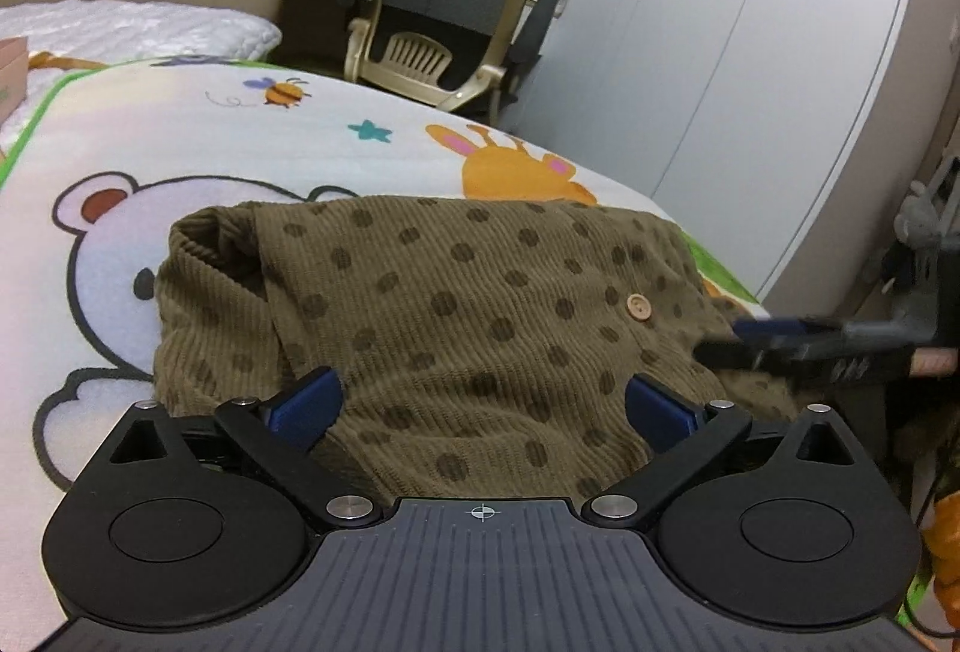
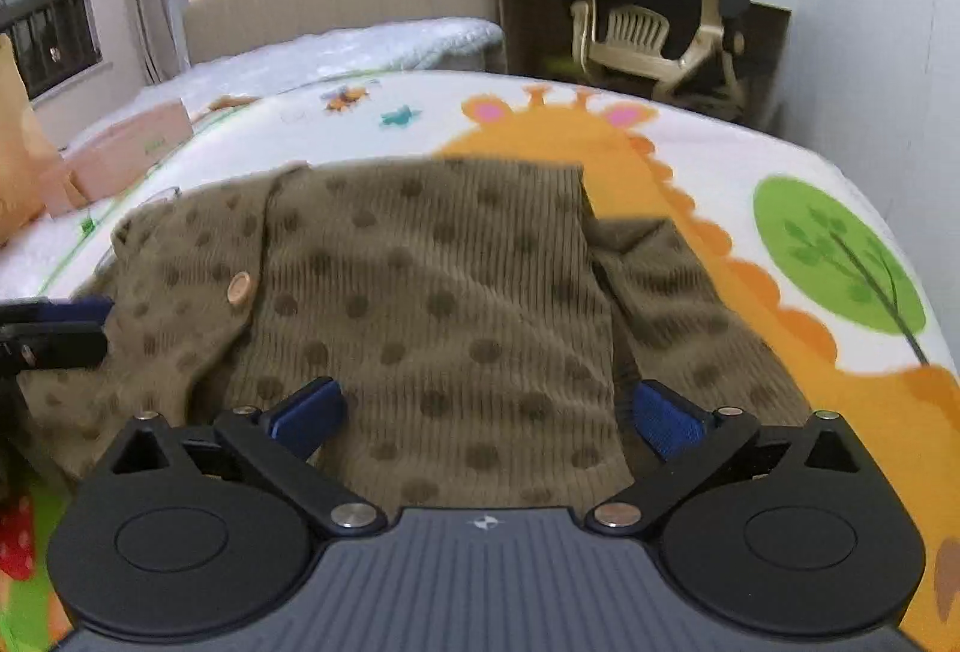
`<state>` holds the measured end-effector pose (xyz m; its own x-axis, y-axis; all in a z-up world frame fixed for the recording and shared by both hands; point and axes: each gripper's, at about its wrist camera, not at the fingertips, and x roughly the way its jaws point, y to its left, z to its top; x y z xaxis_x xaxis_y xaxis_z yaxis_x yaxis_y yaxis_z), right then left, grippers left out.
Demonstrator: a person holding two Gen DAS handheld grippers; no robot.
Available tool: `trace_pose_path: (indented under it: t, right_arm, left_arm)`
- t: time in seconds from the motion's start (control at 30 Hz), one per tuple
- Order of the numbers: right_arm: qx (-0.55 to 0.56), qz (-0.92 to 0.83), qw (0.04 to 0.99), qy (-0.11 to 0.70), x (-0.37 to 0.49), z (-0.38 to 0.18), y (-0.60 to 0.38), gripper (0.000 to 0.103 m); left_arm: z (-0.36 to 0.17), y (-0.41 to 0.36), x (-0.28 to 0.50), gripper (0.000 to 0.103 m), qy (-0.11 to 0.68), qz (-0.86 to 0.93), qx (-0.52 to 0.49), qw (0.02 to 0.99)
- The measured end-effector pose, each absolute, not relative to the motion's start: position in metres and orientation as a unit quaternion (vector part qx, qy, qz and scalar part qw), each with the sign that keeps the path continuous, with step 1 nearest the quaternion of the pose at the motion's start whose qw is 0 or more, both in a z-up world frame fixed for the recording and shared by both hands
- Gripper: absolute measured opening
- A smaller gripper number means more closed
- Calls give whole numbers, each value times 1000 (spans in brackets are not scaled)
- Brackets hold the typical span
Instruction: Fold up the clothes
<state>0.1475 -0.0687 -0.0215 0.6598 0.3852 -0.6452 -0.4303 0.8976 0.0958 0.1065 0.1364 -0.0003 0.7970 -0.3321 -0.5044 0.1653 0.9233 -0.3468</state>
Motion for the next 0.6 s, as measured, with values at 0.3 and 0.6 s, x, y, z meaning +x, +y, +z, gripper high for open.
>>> trace_pose_path:
  t: [0.3,0.6]
  right_arm:
    - [-5,227,911,345,148,-21,-73,103]
    - [1,230,911,342,148,-23,-75,103]
  left_arm:
    - [9,137,94,103,307,-120,-160,931]
    - [12,155,55,103,329,-122,-255,901]
